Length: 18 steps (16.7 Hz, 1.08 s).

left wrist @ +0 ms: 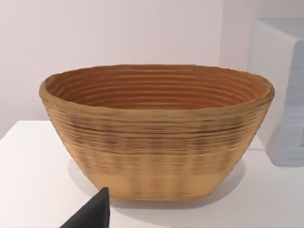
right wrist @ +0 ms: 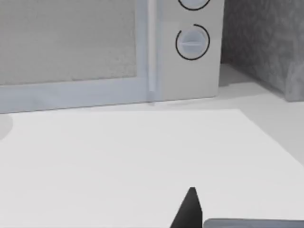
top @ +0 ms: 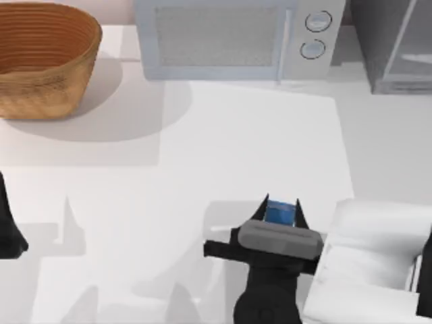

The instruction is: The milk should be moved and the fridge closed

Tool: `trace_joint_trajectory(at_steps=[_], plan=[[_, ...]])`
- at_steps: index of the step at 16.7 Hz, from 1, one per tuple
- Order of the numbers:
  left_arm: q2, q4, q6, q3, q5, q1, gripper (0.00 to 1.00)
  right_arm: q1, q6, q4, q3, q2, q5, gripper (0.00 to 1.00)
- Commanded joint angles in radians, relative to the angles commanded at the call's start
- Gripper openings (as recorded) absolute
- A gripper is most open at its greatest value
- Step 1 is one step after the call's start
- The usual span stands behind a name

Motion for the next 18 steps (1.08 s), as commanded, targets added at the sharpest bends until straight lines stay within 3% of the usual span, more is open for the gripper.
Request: trace_joint_trajectory(at_steps=[11, 14, 18], plan=[[0.000, 0.000, 0.000, 0.000, 0.000, 0.000, 1.00, -0.030, 0.006, -0.063, -0.016, -0.090, -0.032, 0.00], [0.000, 0.000, 0.000, 0.000, 0.000, 0.000, 1.00, -0.139, -0.002, -0.090, -0.029, -0.170, -0.157, 0.00], [0.000, 0.000, 0.000, 0.000, 0.000, 0.000, 1.00, -0.376, -0.020, -0.165, -0.072, -0.328, -0.449, 0.00]])
